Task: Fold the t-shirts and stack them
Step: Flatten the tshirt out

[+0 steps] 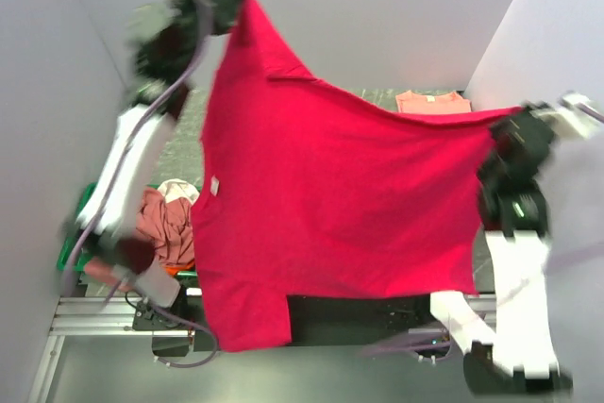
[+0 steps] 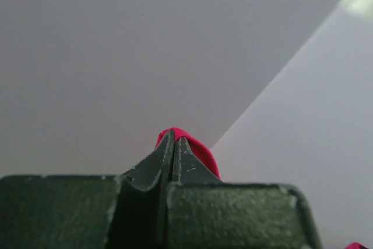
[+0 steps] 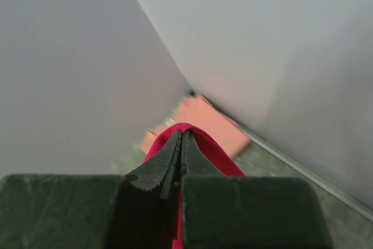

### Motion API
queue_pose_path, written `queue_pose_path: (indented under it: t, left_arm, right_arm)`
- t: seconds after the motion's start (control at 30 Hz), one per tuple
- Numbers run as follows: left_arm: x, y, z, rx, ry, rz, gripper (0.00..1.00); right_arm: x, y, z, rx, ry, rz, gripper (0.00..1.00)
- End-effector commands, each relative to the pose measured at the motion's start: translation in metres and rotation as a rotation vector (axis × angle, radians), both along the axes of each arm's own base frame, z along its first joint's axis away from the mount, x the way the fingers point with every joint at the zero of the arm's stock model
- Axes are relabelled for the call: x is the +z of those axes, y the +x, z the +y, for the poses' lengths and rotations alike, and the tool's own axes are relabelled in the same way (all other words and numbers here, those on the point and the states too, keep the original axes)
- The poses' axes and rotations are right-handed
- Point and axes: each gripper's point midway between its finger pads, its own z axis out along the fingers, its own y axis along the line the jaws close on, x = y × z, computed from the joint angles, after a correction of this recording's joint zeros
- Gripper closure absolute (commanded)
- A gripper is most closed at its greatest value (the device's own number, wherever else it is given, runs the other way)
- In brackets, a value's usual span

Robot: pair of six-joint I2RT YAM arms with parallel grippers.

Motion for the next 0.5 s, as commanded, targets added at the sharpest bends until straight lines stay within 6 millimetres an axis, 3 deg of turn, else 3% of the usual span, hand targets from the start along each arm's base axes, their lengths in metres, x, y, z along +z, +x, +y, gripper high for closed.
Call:
queue_pose_path:
  t: [0.0,0.03,0.07,0.1,0.13,0.17,0.2,0.23,0.27,0.3,0.33,0.37,0.4,0.43,0.47]
  left_arm:
    - [-0.135,0.12,-0.039,-0.017,0.104,0.293,0.99]
    - [-0.157,0.139,-0.045,-0.019,0.117,0.335,0.99]
    - [-0.158,0.152,-0.051,-0.027,0.125,0.334,0.99]
    - [-0.22,0.188,-0.062,-0.03,0.153,0.434,0.93]
    - [-0.215,0.2,-0.066,-0.03,0.13,0.422,0.83]
    - [-0.239,0.211,-0.07,-0.034,0.134,0.466,0.59]
    - [-0.282,0.229,-0.077,-0.043,0.144,0.524,0.48]
    - [-0.29,0.233,-0.079,-0.05,0.13,0.536,0.36]
    - [-0.303,0.236,-0.082,-0.055,0.124,0.552,0.19]
    - [-0.308,0.235,-0.082,-0.061,0.121,0.56,0.15]
    - [-0.33,0.232,-0.081,-0.057,0.132,0.606,0.11]
    - [-0.335,0.227,-0.081,-0.059,0.139,0.619,0.09]
    - [-0.32,0.218,-0.077,-0.057,0.138,0.599,0.08]
    - [-0.345,0.209,-0.074,-0.054,0.166,0.656,0.08]
    - [-0.346,0.203,-0.07,-0.045,0.177,0.668,0.08]
  right_arm:
    - [-0.06,0.057,-0.02,-0.103,-0.011,0.134,1.0]
    - [-0.071,0.069,-0.029,-0.119,-0.003,0.15,1.0]
    - [-0.103,0.094,-0.033,-0.121,0.009,0.231,1.0]
    - [-0.117,0.107,-0.036,-0.116,0.028,0.254,1.0]
    - [-0.148,0.127,-0.047,-0.135,0.044,0.328,1.0]
    - [-0.163,0.138,-0.052,-0.138,0.055,0.364,1.0]
    - [-0.164,0.151,-0.056,-0.131,0.074,0.365,1.0]
    - [-0.2,0.166,-0.06,-0.126,0.097,0.468,0.88]
    - [-0.211,0.172,-0.067,-0.125,0.113,0.506,0.77]
    - [-0.201,0.187,-0.068,-0.103,0.13,0.489,0.68]
    - [-0.227,0.193,-0.069,-0.095,0.154,0.576,0.51]
    - [-0.228,0.196,-0.069,-0.088,0.161,0.588,0.47]
    - [-0.226,0.201,-0.068,-0.072,0.168,0.58,0.41]
    - [-0.227,0.203,-0.063,-0.045,0.174,0.58,0.32]
    - [-0.225,0.203,-0.06,-0.03,0.176,0.569,0.31]
